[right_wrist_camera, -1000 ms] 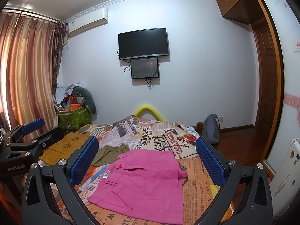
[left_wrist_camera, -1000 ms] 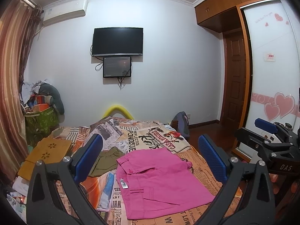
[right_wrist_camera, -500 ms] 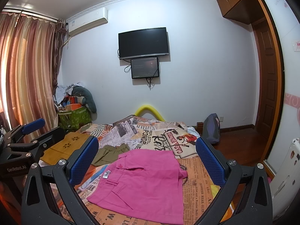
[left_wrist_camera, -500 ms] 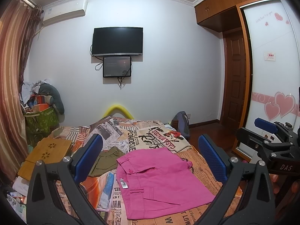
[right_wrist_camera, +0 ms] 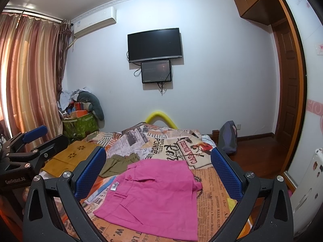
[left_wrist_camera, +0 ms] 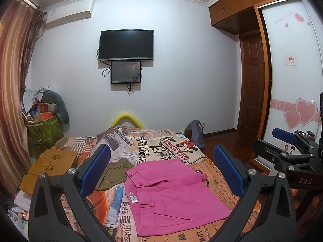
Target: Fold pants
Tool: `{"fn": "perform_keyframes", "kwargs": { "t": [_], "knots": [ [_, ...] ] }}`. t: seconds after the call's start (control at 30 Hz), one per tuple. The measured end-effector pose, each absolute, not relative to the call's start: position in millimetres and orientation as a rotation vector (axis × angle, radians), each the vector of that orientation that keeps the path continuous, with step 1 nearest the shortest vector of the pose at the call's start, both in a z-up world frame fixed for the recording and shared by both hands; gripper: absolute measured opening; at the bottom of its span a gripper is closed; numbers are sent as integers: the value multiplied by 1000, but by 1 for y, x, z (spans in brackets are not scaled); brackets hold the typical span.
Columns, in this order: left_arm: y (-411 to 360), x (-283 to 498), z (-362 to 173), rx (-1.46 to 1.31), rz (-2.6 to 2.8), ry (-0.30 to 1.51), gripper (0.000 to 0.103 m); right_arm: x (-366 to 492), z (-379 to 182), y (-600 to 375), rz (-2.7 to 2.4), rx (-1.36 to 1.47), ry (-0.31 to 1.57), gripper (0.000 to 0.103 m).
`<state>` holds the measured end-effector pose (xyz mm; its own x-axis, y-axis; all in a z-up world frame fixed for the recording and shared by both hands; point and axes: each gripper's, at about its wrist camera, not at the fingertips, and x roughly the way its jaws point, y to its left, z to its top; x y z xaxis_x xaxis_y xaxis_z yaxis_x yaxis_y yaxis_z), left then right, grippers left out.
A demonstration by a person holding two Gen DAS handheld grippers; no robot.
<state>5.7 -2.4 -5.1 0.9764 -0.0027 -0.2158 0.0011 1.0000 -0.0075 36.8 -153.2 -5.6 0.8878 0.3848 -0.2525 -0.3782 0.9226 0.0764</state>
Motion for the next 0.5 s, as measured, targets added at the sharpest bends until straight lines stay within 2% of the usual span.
{"fn": "perform_keyframes", "kwargs": {
  "t": [0.5],
  "knots": [
    [0, 17, -7, -19, 6, 238, 103, 48, -13, -155, 383, 24, 285, 103]
  ]
}}
